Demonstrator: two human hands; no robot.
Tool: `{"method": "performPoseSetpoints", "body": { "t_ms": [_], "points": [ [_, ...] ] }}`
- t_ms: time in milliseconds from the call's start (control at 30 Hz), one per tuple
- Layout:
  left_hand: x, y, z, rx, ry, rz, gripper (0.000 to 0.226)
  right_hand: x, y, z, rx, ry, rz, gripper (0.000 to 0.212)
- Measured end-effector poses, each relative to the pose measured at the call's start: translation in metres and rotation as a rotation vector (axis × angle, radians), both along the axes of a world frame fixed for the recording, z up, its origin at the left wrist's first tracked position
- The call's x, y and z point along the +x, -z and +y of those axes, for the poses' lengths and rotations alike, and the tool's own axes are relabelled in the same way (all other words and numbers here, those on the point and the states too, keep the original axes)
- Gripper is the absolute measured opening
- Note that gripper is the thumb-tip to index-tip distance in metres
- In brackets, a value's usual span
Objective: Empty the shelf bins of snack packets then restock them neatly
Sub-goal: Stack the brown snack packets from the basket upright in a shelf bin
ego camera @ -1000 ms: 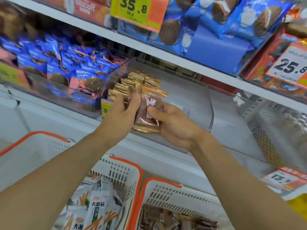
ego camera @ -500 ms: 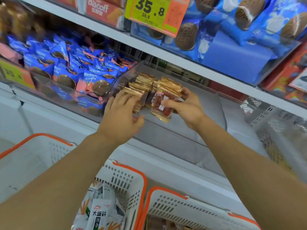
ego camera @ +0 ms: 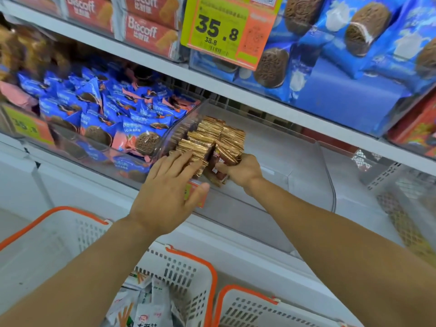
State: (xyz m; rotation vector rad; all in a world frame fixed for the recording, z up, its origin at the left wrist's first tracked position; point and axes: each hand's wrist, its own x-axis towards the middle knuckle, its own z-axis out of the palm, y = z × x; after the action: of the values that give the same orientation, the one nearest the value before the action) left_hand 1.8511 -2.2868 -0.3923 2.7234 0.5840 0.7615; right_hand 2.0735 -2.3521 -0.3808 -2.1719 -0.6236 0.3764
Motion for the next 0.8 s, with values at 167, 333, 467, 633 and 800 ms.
{"method": "performPoseSetpoints", "body": {
  "t_ms": [167, 333, 467, 633, 800],
  "points": [
    [0.001, 0.003, 0.002, -0.014, 0.002, -0.036, 0.060, 0.002, -0.007, -0.007, -0.049, -0.046, -0.016, 0.065],
    [0.002, 0.004, 0.002, -0.031, 0.001, -0.041, 0.063, -0.001, -0.011, -0.008, -0.067, 0.023, -0.106, 0.043],
    [0.003, 0.004, 0.000, -0.052, -0.002, -0.057, 0.063, -0.019, -0.014, 0.000, -0.060, -0.047, -0.063, 0.052],
    [0.002, 0.004, 0.001, -0.042, 0.008, -0.076, 0.062, -0.024, -0.016, 0.000, -0.022, -0.058, -0.115, 0.062],
    [0.003, 0.004, 0.001, -0.041, 0.006, -0.078, 0.062, -0.022, -0.018, -0.005, -0.011, -0.115, -0.240, 0.073]
  ]
}}
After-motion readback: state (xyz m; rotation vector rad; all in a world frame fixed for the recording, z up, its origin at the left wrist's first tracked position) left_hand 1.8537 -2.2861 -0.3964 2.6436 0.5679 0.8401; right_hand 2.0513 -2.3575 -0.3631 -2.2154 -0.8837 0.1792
